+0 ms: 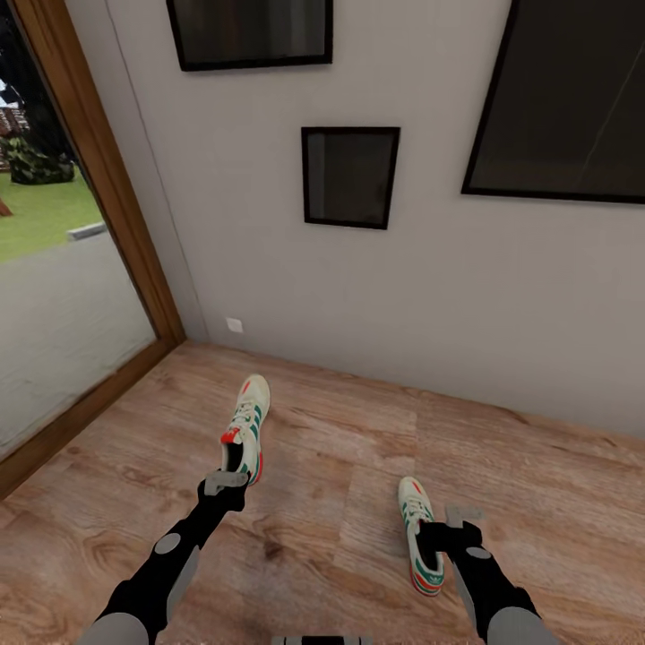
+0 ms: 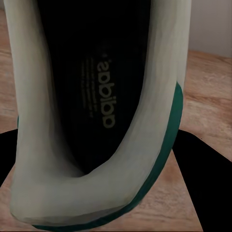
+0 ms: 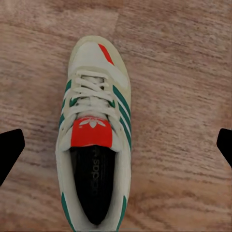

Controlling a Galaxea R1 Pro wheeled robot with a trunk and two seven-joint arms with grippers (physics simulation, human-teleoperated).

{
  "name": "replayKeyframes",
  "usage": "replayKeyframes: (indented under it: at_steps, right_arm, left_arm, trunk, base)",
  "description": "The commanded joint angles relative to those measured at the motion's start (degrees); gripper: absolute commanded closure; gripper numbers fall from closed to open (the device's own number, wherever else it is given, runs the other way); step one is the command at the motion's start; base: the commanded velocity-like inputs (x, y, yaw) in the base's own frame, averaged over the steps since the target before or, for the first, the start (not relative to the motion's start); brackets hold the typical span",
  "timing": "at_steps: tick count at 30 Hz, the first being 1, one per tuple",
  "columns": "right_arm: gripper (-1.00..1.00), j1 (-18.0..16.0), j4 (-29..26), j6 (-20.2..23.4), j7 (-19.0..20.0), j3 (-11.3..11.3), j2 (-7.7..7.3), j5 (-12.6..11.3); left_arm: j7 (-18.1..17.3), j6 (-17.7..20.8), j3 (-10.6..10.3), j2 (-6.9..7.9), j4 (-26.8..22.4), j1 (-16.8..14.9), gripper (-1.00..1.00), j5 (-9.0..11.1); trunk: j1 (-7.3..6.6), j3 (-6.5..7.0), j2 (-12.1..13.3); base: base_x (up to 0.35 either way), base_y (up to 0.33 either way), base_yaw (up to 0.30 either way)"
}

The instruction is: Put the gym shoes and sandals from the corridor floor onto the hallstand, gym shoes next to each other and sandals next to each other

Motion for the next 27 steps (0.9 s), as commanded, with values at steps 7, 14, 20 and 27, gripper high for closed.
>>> replayKeyframes:
  at_steps: [7, 14, 20, 27]
  right_arm:
    - [-1.00, -1.15, 0.67, -1.23, 0.45, -0.21, 0.13, 0.51]
    - [-1.00, -1.24, 3.10, -6.27, 0.64, -0.16, 0.12, 0.69]
    - [-1.00, -1.22, 5.85, -12.76, 0.30, -0.22, 0.06, 0.77]
    - [-1.00, -1.21, 6.07, -13.60, 0.20, -0.36, -0.05, 0.71]
  left_arm:
    - [-0.59, -0.13, 0.49, -0.08, 0.01, -0.05, 1.00, -0.20]
    - [-0.66, -0.18, 0.49, -0.08, 0.01, -0.05, 1.00, -0.20]
    - [-0.66, -0.14, 0.49, -0.07, 0.03, -0.05, 1.00, -0.20]
    - [-0.73, -0.21, 0.49, -0.08, 0.01, -0.05, 1.00, -0.20]
  trunk:
    - [0.01, -0.78, -0.04]
    - [0.01, -0.84, -0.04]
    - [0.01, -0.84, -0.04]
    - [0.16, -2.47, -0.12]
  base:
    - [0.000, 0.000, 0.000]
    - [0.000, 0.000, 0.000]
    - [0.000, 0.000, 0.000]
    - [0.000, 0.000, 0.000]
